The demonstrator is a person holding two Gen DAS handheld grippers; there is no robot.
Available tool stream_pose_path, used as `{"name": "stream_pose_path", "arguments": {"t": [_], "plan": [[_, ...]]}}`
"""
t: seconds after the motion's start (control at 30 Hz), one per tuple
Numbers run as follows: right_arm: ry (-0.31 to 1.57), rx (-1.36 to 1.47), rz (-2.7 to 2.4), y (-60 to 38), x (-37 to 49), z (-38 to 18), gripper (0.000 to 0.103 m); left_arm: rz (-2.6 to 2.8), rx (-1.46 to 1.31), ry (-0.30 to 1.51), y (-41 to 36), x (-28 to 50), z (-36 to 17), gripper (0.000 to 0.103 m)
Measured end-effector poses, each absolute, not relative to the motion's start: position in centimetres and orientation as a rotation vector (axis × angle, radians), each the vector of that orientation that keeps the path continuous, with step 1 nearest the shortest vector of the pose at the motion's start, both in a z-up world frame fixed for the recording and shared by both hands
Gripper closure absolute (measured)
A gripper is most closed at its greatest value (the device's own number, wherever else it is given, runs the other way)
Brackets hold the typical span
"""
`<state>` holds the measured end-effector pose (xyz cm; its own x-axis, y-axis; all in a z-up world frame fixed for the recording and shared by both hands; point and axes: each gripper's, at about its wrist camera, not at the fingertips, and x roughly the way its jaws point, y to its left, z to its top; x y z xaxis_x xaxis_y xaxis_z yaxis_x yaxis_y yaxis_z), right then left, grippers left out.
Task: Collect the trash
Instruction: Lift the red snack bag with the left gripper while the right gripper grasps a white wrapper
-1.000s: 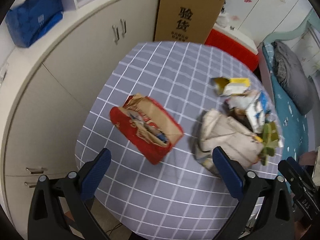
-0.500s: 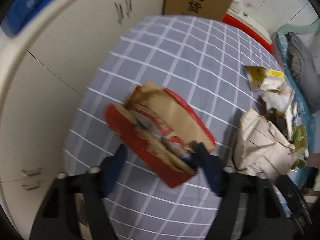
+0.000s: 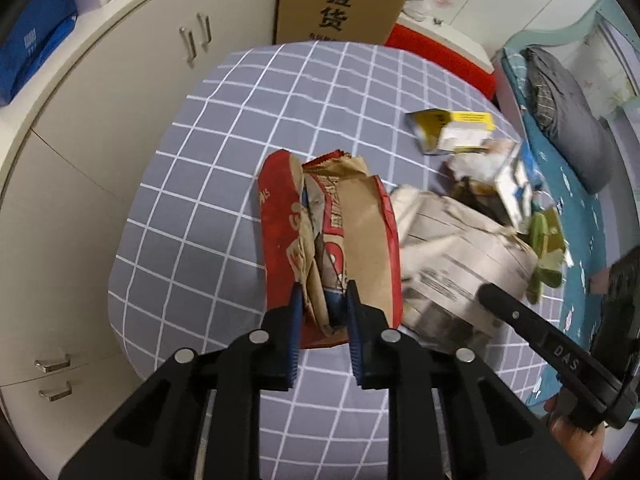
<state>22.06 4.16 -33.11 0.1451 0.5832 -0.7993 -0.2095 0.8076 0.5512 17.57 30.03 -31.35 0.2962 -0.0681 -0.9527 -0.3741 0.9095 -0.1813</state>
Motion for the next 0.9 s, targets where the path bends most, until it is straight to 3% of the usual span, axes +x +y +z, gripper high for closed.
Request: {"name": "stream_pose_path", "arguments": {"t": [0.17,0.5,0.67,0.9], "plan": [[1.269,0.334,0.686,4.8,21.5,-30.0,0.096,0.159,-0.392,1.222,28.3,17.1,-28.7,0.084],[1.054,0.373,0.712,-0.4,20.8,-19.7,0.096,-0.055,-0.339,1.011,22.1,17.6,-18.2,0.084],[0.946,0.395,0.568,-8.6,21.8,-16.4,0.096,-0.179,-0.275,0.96,15.7,20.1,-15.8,0.084],[0.897,0.442,0.361,-21.2,23.9,-17.1,0.096,-0.34,-0.2,1.001,3.4,25.3,-16.1,0.084]]}}
